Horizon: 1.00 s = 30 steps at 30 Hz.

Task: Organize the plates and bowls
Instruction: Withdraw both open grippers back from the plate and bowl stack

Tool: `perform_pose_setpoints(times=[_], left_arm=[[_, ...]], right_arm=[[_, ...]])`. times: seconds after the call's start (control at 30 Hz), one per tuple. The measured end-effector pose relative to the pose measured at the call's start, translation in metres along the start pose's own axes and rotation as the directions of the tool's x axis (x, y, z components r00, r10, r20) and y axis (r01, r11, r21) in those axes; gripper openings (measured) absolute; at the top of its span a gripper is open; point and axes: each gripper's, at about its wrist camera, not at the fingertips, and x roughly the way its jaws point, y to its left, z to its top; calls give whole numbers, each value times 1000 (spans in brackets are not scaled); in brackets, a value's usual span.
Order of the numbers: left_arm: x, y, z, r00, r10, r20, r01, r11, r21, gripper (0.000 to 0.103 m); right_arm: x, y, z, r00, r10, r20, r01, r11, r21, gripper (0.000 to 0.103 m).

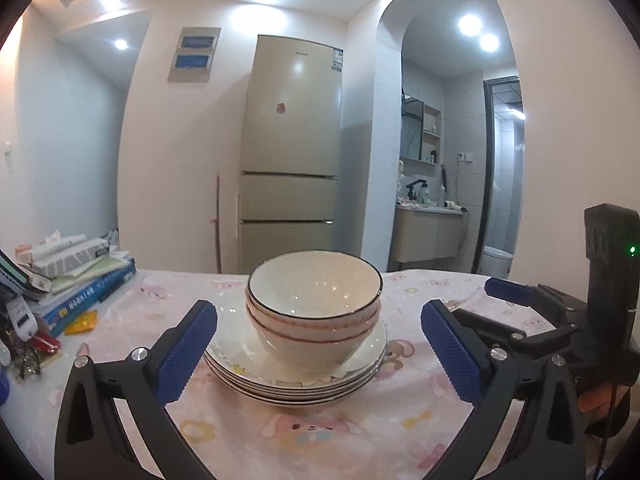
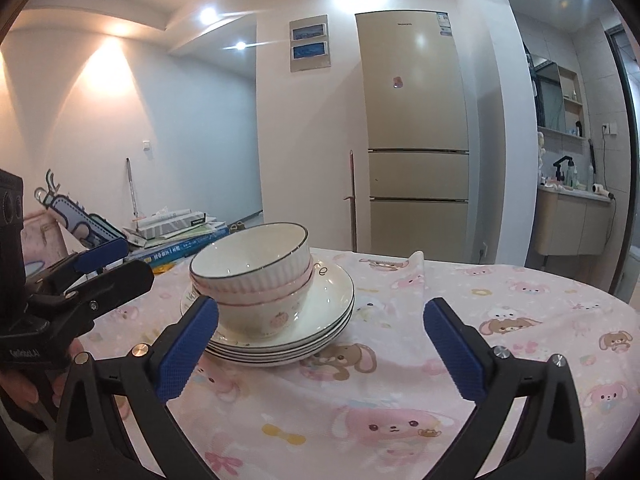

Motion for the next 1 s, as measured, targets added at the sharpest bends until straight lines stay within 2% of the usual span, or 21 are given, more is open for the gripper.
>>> perform_pose_setpoints(times=[0.13, 0.2, 0.3, 0.47, 0.6, 0.8, 1.0], left_arm=[[1, -2, -1, 1000, 10, -11, -10, 1000, 5, 103], [1, -11, -2, 1000, 11, -13, -11, 999, 47, 103], [3, -17, -4, 999, -35, -31, 37, 997, 66, 103], [10, -13, -5, 998, 23, -62, -20, 998, 55, 103], [9, -9, -5, 997, 55, -55, -53, 998, 40, 103], [12, -4, -6, 995, 70, -69, -69, 997, 16, 103], [14, -9, -6, 995, 74, -74, -70, 996, 46, 103]], right_arm=[[0, 3, 1, 1000, -3, -3, 3, 1000, -16, 103], [0, 5, 0, 1000, -7, -5, 7, 1000, -25, 103], [2, 4, 0, 999, -31, -15, 31, 999, -22, 103], [-1, -3, -1, 1000, -25, -8, 25, 1000, 12, 103], [-4, -3, -1, 1000, -19, 0, 19, 1000, -21, 103], [-6, -12, -1, 999, -36, -4, 35, 999, -19, 103], [-9, -23, -1, 999, -49, -8, 49, 999, 3, 103]])
